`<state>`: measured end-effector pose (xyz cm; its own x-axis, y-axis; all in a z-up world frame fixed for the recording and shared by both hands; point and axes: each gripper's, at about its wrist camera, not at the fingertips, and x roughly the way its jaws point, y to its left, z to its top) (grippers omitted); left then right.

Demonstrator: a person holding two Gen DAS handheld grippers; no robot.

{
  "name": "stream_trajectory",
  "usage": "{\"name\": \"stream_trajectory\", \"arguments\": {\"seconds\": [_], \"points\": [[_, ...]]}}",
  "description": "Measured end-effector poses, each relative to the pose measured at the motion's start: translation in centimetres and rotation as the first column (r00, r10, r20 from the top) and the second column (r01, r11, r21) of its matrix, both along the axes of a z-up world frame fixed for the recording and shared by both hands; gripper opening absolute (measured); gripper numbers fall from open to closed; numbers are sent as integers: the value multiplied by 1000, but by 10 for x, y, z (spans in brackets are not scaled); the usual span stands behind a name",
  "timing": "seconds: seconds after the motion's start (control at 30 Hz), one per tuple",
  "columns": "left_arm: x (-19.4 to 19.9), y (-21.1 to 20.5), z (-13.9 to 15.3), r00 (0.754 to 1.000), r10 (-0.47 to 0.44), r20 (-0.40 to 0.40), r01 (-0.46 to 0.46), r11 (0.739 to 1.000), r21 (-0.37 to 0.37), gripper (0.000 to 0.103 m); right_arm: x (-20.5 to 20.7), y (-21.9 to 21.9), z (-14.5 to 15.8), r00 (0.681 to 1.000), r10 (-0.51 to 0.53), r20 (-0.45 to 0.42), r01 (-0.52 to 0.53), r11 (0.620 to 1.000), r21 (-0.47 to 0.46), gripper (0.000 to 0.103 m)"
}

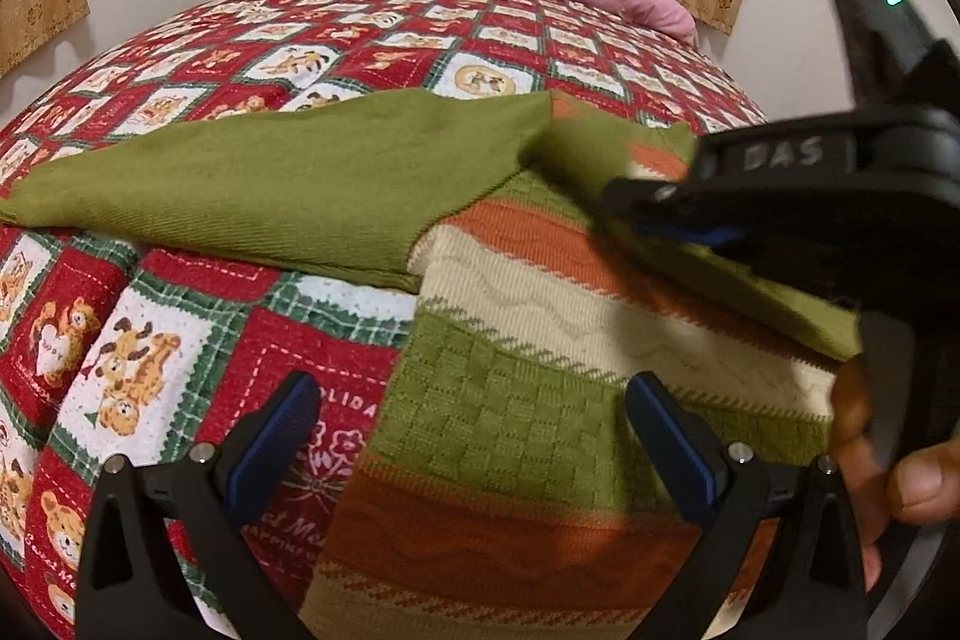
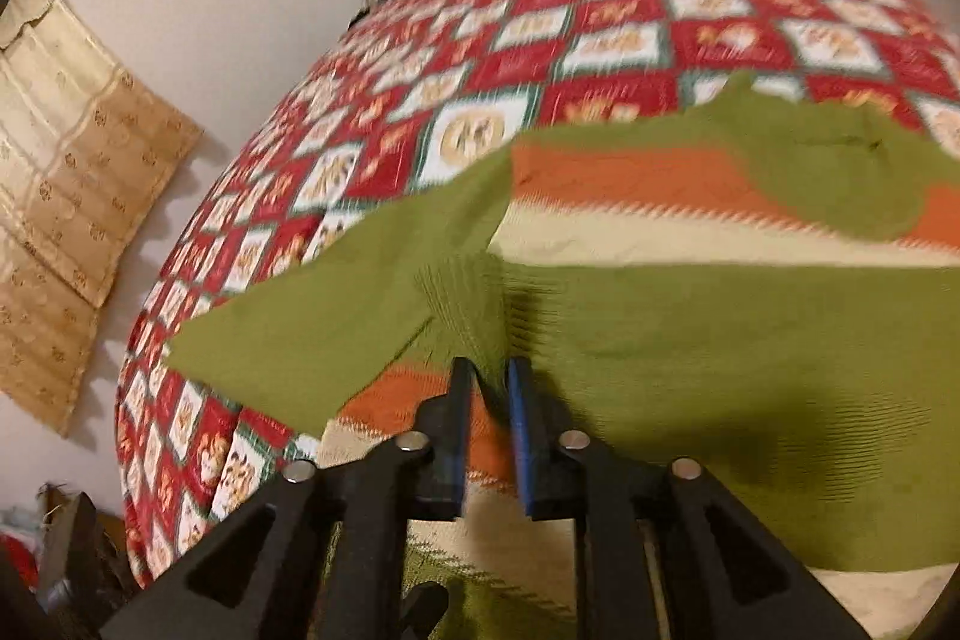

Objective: Fold small clothes
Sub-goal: 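Lift the sleeve with the right tool and fold it across the sweater body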

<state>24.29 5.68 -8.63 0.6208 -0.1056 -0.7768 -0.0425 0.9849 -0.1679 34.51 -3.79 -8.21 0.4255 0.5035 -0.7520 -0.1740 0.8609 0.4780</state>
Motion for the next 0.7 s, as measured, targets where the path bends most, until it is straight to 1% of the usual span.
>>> {"name": "stream_trajectory", "arguments": {"seconds": [0.03, 0.07, 0.1, 0.13, 0.17, 0.23, 0.27, 0.3, 0.37, 0.4, 0.43, 0.47, 0.5, 0.53, 0.57, 0.63, 0.7], "points": [[0, 0, 0, 1000, 0, 0, 0, 1000, -1, 103, 1, -1, -3, 1000, 14, -21, -13, 999, 47, 19], [0, 0, 0, 1000, 0, 0, 0, 1000, 0, 103, 0, -5, -6, 998, 16, -52, -10, 992, 123, 19], [0, 0, 0, 1000, 0, 0, 0, 1000, 0, 103, -1, -10, -5, 998, 9, -62, 2, 986, 166, 19], [0, 0, 0, 1000, 0, 0, 0, 1000, 1, 103, -5, -16, -1, 998, -2, -55, 13, 979, 204, 19], [1, 1, 0, 1000, 0, -1, 0, 1000, 2, 103, -10, -22, 5, 999, -17, -32, 24, 976, 216, 19], [1, 0, 0, 1000, 0, -2, 0, 1000, 4, 103, -25, -39, 21, 997, -74, 39, 67, 987, 147, 19], [2, 0, 0, 1000, 0, -2, 0, 1000, 3, 103, -36, -52, 29, 990, -109, 85, 102, 992, 80, 19], [1, 0, 0, 1000, 0, -1, 0, 1000, 1, 103, -47, -66, 35, 983, -141, 122, 141, 990, 11, 19], [2, 0, 0, 1000, 0, 0, 0, 1000, -3, 103, -65, -95, 43, 961, -209, 180, 228, 969, -95, 19], [1, -1, 0, 1000, 0, 0, 0, 1000, -4, 103, -76, -114, 47, 943, -257, 213, 293, 942, -161, 19], [1, -1, 0, 1000, 0, -1, 0, 1000, -3, 103, -87, -135, 50, 921, -301, 247, 357, 906, -227, 19], [2, -1, 0, 1000, -1, -2, 1, 1000, 0, 103, -91, -149, 50, 909, -323, 264, 392, 877, -277, 19], [1, -1, 0, 1000, -2, -3, 2, 1000, 5, 103, -97, -165, 49, 895, -346, 280, 430, 836, -340, 19], [2, -2, -1, 1000, -3, -5, 3, 1000, 12, 103, -102, -179, 45, 889, -360, 285, 450, 805, -386, 19], [2, -3, -1, 1000, -3, -7, 3, 1000, 19, 103, -104, -190, 41, 892, -363, 271, 447, 797, -405, 19], [2, -6, 0, 1000, -8, -14, 8, 999, 36, 103, -105, -206, 20, 909, -366, 198, 416, 787, -456, 19], [1, -8, 3, 999, -25, -21, 26, 999, 45, 103, -111, -216, 3, 912, -372, 173, 409, 793, -453, 17]]}}
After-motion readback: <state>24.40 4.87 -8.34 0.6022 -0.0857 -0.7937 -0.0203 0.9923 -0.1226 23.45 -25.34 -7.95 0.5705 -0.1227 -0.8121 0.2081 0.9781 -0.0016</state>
